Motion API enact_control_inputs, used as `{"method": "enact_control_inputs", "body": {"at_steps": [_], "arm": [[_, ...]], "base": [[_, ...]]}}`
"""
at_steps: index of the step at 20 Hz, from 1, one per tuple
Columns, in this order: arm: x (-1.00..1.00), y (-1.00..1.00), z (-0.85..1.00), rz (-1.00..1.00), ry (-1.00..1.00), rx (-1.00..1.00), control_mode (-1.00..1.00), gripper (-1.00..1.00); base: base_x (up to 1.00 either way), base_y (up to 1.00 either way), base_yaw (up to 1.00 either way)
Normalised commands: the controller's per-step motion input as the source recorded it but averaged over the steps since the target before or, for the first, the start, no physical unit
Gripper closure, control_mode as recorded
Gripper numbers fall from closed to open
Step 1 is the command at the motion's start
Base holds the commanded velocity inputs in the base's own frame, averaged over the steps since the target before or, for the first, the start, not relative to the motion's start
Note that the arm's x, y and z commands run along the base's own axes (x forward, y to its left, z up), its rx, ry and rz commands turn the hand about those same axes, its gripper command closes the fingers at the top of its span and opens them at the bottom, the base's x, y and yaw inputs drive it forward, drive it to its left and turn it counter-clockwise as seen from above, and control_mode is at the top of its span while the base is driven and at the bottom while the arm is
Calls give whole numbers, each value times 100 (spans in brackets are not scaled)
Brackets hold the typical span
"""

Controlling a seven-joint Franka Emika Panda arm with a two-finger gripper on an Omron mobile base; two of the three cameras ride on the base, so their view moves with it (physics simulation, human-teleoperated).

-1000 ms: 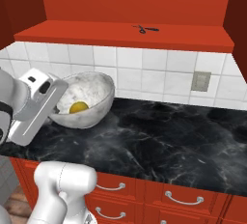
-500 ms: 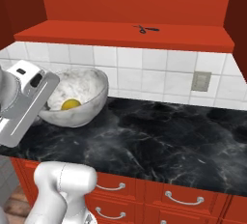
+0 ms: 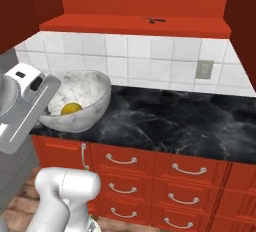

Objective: Pick the lemon from the cabinet and place it in the bowl. Then pick the bowl and place it in the sink. Then turn on the sink facuet.

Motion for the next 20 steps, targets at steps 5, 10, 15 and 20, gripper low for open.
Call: {"method": "enact_control_inputs", "body": {"at_steps": [5, 10, 15, 20], "arm": [[0, 0, 0, 0, 0, 0, 100, 100], [0, 0, 0, 0, 0, 0, 100, 100], [0, 0, 0, 0, 0, 0, 100, 100], [0, 0, 0, 0, 0, 0, 100, 100]], "base": [[-25, -6, -37], [0, -10, -63], [-1, -38, -68], [-19, -40, -71]]}}
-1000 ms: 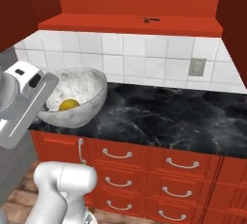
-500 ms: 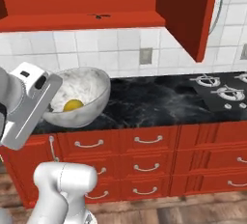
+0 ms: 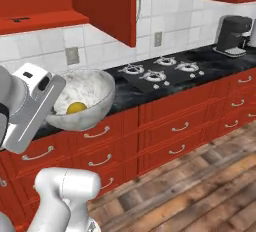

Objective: Pick the lemon from the cabinet and place it in the bowl. Then pick the bowl and place it in the sink. Then turn on the sink facuet.

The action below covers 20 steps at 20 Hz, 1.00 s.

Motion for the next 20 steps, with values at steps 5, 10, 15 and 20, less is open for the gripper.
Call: {"method": "enact_control_inputs", "body": {"at_steps": [5, 10, 15, 20], "arm": [[0, 0, 0, 0, 0, 0, 100, 100], [0, 0, 0, 0, 0, 0, 100, 100], [0, 0, 0, 0, 0, 0, 100, 100], [0, 0, 0, 0, 0, 0, 100, 100]], "base": [[-18, -47, -67], [0, -51, -56], [4, -48, -44], [5, -59, -35]]}}
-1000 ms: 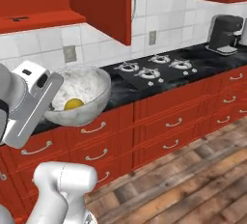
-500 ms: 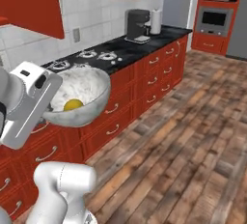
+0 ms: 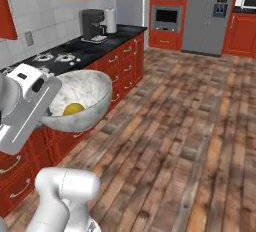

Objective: Pick the lemon from the cabinet and place it in the bowl. Then pick the bowl and place it in the sink. Then turn on the sink facuet.

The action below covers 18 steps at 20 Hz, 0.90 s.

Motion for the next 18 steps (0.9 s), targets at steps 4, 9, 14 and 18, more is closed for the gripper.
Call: {"method": "enact_control_inputs", "body": {"at_steps": [4, 9, 14, 18], "arm": [[0, 0, 0, 0, 0, 0, 100, 100], [0, 0, 0, 0, 0, 0, 100, 100], [0, 0, 0, 0, 0, 0, 100, 100], [0, 0, 0, 0, 0, 0, 100, 100]], "base": [[11, -71, -26], [44, -55, -14], [99, -23, 0], [100, -6, 0]]}}
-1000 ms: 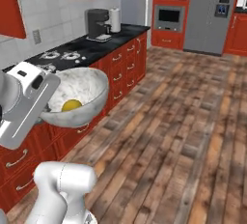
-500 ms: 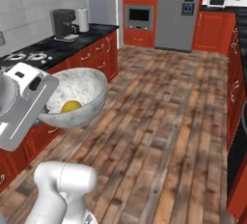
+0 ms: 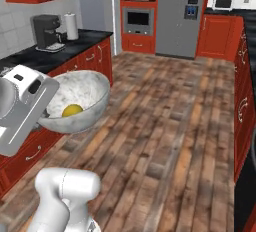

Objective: Pick the lemon from the cabinet and place it in the bowl. Then pick the bowl and place it in the sink. Then turn on the sink facuet.

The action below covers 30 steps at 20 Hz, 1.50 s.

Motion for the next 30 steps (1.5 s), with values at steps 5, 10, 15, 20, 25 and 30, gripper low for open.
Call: {"method": "enact_control_inputs", "body": {"at_steps": [5, 10, 15, 20, 25, 30], "arm": [[0, 0, 0, 0, 0, 0, 100, 100], [0, 0, 0, 0, 0, 0, 100, 100], [0, 0, 0, 0, 0, 0, 100, 100], [0, 0, 0, 0, 0, 0, 100, 100], [0, 0, 0, 0, 0, 0, 100, 100], [0, 0, 0, 0, 0, 0, 100, 100]], "base": [[100, -15, 0], [100, -11, 0], [100, -21, -2], [100, -30, -10], [97, -38, -22], [69, -15, -52]]}}
